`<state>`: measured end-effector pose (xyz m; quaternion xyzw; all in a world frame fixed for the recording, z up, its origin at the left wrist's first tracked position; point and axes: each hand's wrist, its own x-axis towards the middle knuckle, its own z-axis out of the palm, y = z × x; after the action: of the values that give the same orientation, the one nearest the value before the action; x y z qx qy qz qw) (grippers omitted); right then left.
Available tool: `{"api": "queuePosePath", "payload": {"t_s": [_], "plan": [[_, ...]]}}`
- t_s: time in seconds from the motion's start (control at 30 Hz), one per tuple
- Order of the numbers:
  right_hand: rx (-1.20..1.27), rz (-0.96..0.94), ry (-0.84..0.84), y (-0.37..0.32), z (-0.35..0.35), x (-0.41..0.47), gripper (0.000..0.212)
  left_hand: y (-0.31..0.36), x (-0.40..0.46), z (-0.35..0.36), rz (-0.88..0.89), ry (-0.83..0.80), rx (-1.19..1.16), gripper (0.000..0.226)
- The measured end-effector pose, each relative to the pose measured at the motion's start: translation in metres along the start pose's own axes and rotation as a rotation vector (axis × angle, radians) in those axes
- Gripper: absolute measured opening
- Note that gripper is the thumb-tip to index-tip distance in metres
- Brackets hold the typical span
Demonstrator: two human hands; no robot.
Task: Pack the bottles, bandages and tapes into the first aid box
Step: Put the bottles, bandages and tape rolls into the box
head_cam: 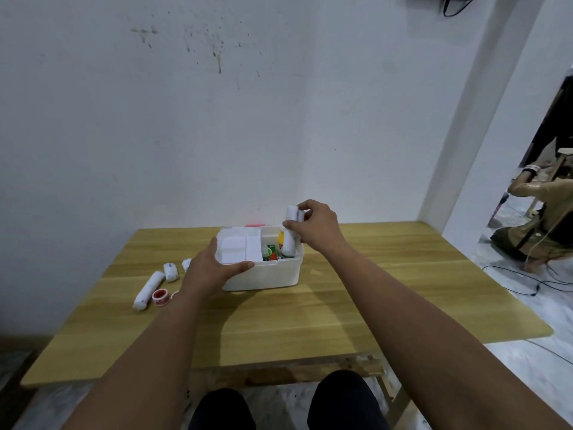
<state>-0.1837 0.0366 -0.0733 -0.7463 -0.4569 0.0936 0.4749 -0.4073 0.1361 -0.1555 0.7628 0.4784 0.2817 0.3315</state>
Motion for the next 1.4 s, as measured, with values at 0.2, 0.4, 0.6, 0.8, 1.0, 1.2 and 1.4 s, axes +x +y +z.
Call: {"api": "queuePosePath", "payload": {"t_s": [0.2, 0.4, 0.6, 0.8, 1.0, 1.2, 1.4], "plan": [[-0.103, -0.072, -0.016, -0.004, 0.010, -0.007, 0.049, -0.004, 0.002, -0.004, -0.039, -0.025, 0.007, 0.141], [-0.338, -0.147, -0.042, 0.002, 0.022, -0.015, 0.042, -0.002, 0.000, -0.002, -0.021, -0.017, -0.008, 0.126], [-0.292, -0.135, -0.040, 0.003, 0.024, -0.016, 0.041, 0.000, 0.000, -0.001, 0.005, -0.010, -0.023, 0.111], [-0.387, -0.114, -0.051, 0.013, 0.030, -0.020, 0.033, 0.000, 0.000, 0.000, 0.000, 0.002, -0.012, 0.108], [-0.381, -0.105, -0.070, 0.015, 0.031, -0.021, 0.040, -0.001, 0.000, -0.002, -0.009, -0.020, -0.002, 0.122], [-0.419, -0.119, -0.072, 0.020, 0.032, -0.023, 0.021, -0.001, -0.001, -0.003, -0.007, -0.014, 0.003, 0.128], [-0.398, -0.116, -0.020, 0.021, 0.029, -0.012, 0.043, -0.003, 0.000, -0.002, -0.009, -0.013, 0.008, 0.119]]}}
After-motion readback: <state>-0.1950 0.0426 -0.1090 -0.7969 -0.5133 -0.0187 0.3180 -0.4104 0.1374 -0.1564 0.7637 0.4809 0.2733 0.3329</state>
